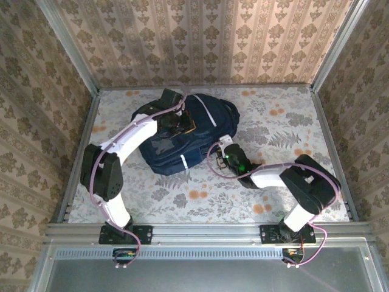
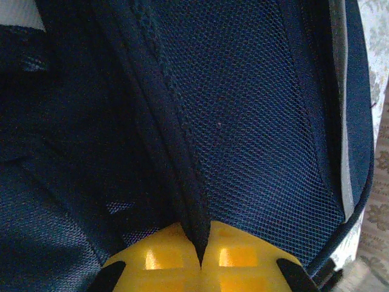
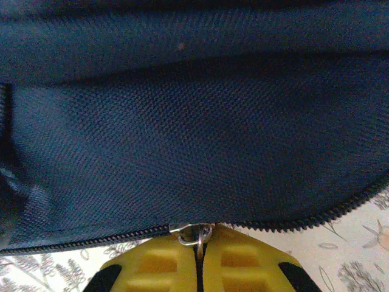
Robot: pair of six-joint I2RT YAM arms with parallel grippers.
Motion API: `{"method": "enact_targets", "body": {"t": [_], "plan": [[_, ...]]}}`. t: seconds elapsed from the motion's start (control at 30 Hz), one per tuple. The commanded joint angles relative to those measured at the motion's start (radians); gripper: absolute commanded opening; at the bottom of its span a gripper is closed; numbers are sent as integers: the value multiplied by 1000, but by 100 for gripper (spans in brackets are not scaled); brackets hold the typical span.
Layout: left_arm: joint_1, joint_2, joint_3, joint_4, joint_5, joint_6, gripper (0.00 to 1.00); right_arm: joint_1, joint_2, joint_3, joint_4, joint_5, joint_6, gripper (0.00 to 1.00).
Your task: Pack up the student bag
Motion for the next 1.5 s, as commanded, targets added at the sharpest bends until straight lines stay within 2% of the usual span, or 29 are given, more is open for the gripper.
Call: {"method": "enact_targets", "body": {"t": [0.0, 0.03, 0.07, 0.13, 0.17, 0.2, 0.3, 0.43, 0.53, 0.63, 0.73, 0.9, 0.97, 1.03, 1.13, 1.37, 1.47], "plan": [[-17, 47, 90, -21, 40, 142, 0, 11, -75, -21, -98, -13, 83, 0], [-24, 69, 127, -50, 36, 174, 0, 26, -85, -27, -113, -38, 86, 0], [-32, 93, 167, -90, 18, 208, 5, 41, -91, -36, -116, -67, 91, 0], [-41, 142, 245, -183, -37, 262, 27, 68, -91, -49, -111, -148, 100, 0], [-39, 162, 280, -229, -55, 273, 35, 86, -90, -49, -116, -190, 108, 0], [-34, 168, 292, -249, -56, 274, 39, 106, -92, -46, -123, -211, 112, 0], [-5, 97, 213, -194, -48, 229, 48, 175, -93, -26, -143, -256, 129, 0], [78, -84, -5, -70, -11, 95, 57, 231, -67, 40, -173, -255, 185, 0], [158, -240, -198, 26, 13, -18, 58, 237, -30, 74, -134, -260, 259, 0], [186, -384, -348, 92, 19, -80, 59, 238, 28, 123, -91, -289, 319, 0], [188, -538, -459, 78, -40, -101, 58, 239, 78, 189, -82, -303, 374, 0], [189, -778, -750, 216, -51, -241, 58, 240, 128, 275, -82, -327, 456, 0], [192, -826, -847, 283, -52, -286, 62, 240, 137, 295, -82, -340, 470, 0], [194, -845, -934, 383, -58, -324, 71, 239, 137, 300, -69, -344, 482, 0], [194, -811, -987, 476, -77, -343, 78, 240, 130, 292, -65, -344, 487, 0], [194, -669, -1020, 668, -110, -375, 80, 239, 113, 253, -20, -354, 531, 0], [192, -615, -1039, 754, -128, -395, 76, 240, 110, 250, -15, -356, 538, 0]]}}
